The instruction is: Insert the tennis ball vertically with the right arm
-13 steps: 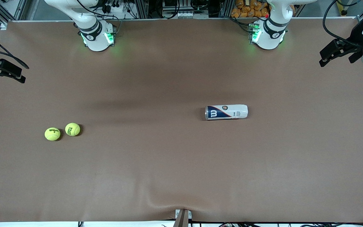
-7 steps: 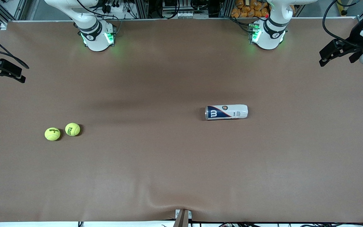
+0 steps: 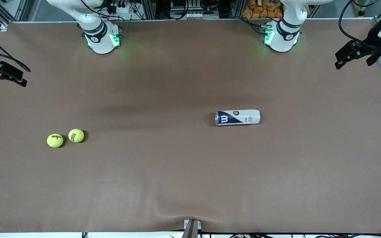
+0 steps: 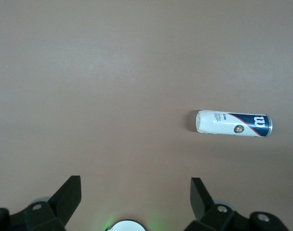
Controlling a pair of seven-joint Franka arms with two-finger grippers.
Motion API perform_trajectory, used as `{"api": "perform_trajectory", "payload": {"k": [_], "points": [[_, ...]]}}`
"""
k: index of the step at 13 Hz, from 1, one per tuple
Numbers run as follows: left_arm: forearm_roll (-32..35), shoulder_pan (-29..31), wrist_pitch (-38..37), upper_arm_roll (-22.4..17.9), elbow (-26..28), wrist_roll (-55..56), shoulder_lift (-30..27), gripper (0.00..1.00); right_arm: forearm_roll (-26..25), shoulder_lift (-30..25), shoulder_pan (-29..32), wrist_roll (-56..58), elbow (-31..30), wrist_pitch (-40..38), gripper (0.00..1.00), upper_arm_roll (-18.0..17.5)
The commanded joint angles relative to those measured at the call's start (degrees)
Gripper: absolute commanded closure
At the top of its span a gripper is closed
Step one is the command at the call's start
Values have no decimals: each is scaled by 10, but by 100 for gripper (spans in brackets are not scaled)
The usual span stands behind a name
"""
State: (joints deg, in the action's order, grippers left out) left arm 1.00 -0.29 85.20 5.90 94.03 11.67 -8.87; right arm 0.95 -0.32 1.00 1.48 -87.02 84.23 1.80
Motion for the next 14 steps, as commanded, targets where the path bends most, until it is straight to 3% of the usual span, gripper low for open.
{"api": "perform_trajectory", "payload": {"k": [1, 10, 14], "points": [[-6, -5, -10, -5, -15, -7, 5, 0, -5, -15, 7, -4, -14, -2, 0, -6], [-6, -4, -10, -5, -12, -7, 6, 0, -4, -14, 8, -4, -14, -1, 0, -6], [-3, -17, -8, 8, -13, -7, 34, 0, -4, -14, 9, -4, -14, -1, 0, -6]]}}
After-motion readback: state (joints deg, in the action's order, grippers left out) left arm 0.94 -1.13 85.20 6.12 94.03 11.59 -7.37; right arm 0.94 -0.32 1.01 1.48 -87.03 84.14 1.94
